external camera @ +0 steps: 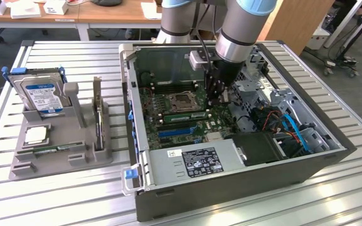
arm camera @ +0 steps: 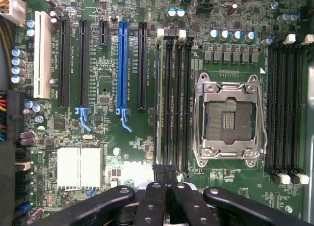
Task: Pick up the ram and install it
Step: 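Press down the ram until it locks into place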
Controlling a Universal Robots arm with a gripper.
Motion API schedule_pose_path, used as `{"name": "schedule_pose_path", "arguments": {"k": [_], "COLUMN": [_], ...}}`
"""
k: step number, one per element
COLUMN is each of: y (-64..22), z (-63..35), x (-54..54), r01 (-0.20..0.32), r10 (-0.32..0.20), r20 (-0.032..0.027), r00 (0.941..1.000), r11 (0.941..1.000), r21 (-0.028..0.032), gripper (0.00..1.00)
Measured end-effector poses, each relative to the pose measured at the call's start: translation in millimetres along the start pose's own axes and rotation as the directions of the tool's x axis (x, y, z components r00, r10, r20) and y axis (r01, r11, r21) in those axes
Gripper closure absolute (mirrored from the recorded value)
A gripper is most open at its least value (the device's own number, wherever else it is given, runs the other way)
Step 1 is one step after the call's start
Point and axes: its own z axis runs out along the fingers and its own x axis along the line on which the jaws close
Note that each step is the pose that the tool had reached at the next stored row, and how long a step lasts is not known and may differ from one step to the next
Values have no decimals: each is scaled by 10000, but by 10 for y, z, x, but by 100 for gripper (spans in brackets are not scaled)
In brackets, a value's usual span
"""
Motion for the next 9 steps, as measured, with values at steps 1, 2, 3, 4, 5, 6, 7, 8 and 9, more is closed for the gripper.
{"name": "schedule_pose_path", "arguments": {"k": [1, 2, 3, 4, 5, 6, 7, 8, 9], "y": [0, -1, -1, -1, -1, -2, -7, -17, -27], "z": [11, 19, 19, 18, 19, 19, 20, 21, 21], "x": [0, 1, 1, 1, 1, 1, 1, 1, 1], "r01": [0, 0, 0, 0, 0, -1, -1, -2, -1], "r10": [0, 0, 0, 0, 0, 1, 1, 2, 1], "r20": [1, 0, -1, -2, -2, -3, -1, -1, -1], "r00": [10000, 10000, 10000, 10000, 10000, 10000, 10000, 10000, 10000], "r11": [10000, 10000, 10000, 10000, 10000, 10000, 10000, 10000, 10000], "r21": [0, 0, -1, -1, -1, 0, 0, 0, 0], "gripper": [90, 90, 90, 90, 90, 90, 90, 90, 90]}}
